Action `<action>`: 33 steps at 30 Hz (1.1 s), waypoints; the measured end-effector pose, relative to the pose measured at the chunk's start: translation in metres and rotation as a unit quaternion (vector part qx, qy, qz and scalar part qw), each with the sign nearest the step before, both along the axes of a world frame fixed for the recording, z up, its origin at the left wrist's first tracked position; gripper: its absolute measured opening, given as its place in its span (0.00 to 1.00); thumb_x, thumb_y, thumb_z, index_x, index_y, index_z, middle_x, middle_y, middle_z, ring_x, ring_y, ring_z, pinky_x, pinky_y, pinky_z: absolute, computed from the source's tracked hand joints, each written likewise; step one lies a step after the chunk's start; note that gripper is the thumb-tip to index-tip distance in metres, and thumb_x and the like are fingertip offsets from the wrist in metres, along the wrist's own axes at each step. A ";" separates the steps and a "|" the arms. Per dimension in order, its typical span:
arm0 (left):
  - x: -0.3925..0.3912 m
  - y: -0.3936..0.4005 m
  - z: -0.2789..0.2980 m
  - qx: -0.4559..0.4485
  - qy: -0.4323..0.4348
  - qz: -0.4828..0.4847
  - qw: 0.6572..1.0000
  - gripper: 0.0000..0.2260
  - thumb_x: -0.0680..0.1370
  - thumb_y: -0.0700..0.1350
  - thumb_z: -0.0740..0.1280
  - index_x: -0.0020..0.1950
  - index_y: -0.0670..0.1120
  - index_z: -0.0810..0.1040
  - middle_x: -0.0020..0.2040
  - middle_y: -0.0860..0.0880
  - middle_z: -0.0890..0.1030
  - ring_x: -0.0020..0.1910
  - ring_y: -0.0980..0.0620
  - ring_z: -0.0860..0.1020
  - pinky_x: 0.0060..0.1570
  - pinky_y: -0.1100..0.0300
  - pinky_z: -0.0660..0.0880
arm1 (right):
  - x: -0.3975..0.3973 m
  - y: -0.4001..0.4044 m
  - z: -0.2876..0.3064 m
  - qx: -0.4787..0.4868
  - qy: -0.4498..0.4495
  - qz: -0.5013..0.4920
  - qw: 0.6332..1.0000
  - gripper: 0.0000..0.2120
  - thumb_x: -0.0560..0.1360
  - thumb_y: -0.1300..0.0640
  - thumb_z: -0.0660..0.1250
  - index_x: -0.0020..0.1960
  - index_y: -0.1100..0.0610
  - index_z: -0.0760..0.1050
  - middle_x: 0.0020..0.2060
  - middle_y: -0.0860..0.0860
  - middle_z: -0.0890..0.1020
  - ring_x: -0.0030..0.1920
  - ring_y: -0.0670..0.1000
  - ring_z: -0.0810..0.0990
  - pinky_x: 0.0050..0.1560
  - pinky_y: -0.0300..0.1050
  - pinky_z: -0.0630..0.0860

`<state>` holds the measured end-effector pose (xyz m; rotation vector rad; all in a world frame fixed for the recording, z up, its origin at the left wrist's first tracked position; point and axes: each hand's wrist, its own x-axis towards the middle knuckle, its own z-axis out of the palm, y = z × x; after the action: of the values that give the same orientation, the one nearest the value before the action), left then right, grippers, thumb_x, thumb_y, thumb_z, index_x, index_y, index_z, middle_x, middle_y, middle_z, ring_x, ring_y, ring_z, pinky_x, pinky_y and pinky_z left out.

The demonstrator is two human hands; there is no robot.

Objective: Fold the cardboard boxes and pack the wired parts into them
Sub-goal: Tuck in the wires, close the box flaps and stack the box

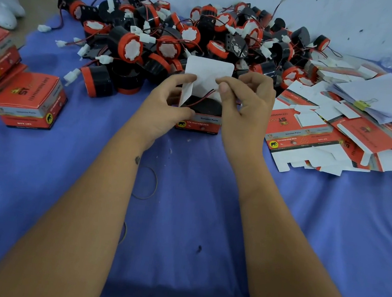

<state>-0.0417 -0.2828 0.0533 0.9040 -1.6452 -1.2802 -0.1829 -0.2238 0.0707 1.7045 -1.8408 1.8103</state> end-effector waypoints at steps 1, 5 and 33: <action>0.000 0.000 0.000 -0.001 -0.002 0.001 1.000 0.27 0.75 0.34 0.70 0.65 0.61 0.72 0.62 0.48 0.78 0.61 0.53 0.77 0.51 0.66 0.76 | 0.001 0.001 0.002 -0.012 -0.010 0.004 1.000 0.09 0.78 0.58 0.67 0.53 0.59 0.84 0.48 0.50 0.72 0.52 0.55 0.72 0.54 0.51 0.72; 0.000 0.000 0.000 -0.009 -0.020 0.011 1.000 0.26 0.75 0.35 0.70 0.64 0.62 0.71 0.62 0.50 0.77 0.62 0.56 0.75 0.50 0.67 0.74 | 0.005 0.005 0.016 -0.026 -0.134 0.074 0.988 0.09 0.82 0.60 0.60 0.54 0.60 0.79 0.43 0.49 0.78 0.40 0.51 0.77 0.41 0.44 0.74; -0.006 0.009 0.004 -0.119 -0.062 0.097 0.986 0.27 0.73 0.37 0.74 0.70 0.49 0.72 0.66 0.50 0.74 0.64 0.53 0.73 0.65 0.51 0.73 | 0.007 -0.008 0.015 0.121 0.381 -0.009 0.916 0.15 0.72 0.68 0.60 0.57 0.65 0.78 0.55 0.60 0.79 0.54 0.62 0.76 0.52 0.52 0.72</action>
<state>-0.0475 -0.2738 0.0573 0.9843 -1.7165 -0.8901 -0.1755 -0.2318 0.0855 2.0415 -1.7217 0.7149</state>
